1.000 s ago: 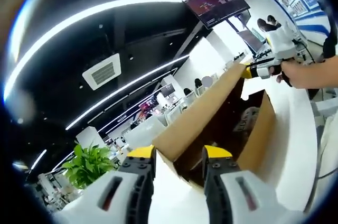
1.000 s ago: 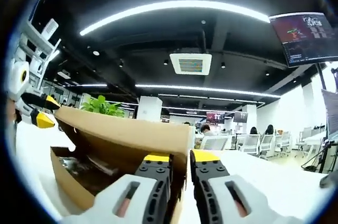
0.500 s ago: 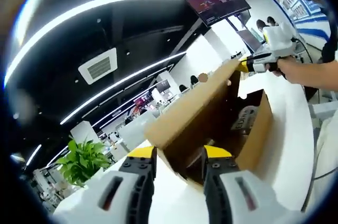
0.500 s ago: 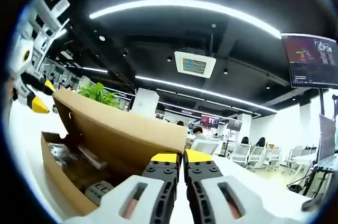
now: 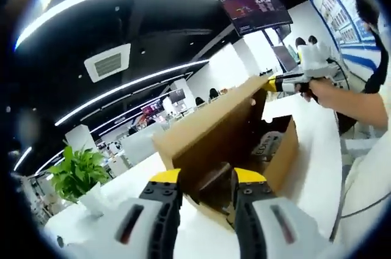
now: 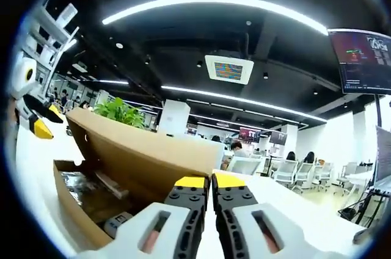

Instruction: Operate the shoe box by opening the lid, removing the specified soft item, and placing it in the target area until the item is outside and the box remains undamaged.

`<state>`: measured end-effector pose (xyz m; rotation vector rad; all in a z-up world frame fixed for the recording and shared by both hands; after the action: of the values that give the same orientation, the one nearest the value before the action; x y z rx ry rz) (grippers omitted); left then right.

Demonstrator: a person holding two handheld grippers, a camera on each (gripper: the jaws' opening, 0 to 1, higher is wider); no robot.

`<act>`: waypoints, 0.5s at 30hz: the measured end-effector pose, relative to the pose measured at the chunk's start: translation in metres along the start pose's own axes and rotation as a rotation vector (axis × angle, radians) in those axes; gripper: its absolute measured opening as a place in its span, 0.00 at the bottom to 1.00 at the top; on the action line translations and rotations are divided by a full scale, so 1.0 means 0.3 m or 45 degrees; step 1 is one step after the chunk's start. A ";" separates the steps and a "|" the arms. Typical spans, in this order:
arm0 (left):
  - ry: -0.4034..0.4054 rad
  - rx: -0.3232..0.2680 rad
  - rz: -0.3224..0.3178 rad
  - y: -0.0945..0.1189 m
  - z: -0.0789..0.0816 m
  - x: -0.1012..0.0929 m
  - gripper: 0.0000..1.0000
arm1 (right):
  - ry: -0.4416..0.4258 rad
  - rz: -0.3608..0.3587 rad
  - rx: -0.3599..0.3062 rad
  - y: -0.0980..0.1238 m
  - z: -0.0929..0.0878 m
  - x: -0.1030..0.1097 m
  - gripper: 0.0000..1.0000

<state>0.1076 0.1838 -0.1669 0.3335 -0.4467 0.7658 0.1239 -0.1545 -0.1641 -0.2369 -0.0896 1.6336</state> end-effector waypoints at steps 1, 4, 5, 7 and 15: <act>0.073 0.000 -0.046 0.001 0.004 -0.006 0.32 | -0.001 0.001 -0.002 0.000 -0.001 0.000 0.01; 0.097 0.014 -0.106 -0.003 0.000 -0.003 0.33 | 0.002 0.003 -0.002 0.001 -0.001 0.000 0.01; 0.083 0.033 -0.122 -0.006 -0.006 0.001 0.33 | 0.003 0.004 -0.002 0.001 -0.001 0.000 0.01; 0.107 0.066 -0.179 -0.009 -0.017 0.009 0.29 | 0.020 0.007 0.003 0.000 0.001 0.001 0.01; 0.362 0.179 -0.394 -0.020 -0.042 0.041 0.34 | 0.041 0.013 0.015 -0.002 0.006 0.003 0.01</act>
<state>0.1232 0.1925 -0.1722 0.4068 -0.0693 0.5313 0.1242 -0.1535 -0.1624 -0.2550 -0.0549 1.6395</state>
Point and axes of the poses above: the point that each gripper's makers call its tool centre point, and the gripper's own axes: y roughly backward along the fingers, x roughly to its left, z roughly out of its top, the point moved 8 cm from there along y, roughly backward along the fingers, and after that the axes turned 8 degrees about -y, right-handed, at the moved point
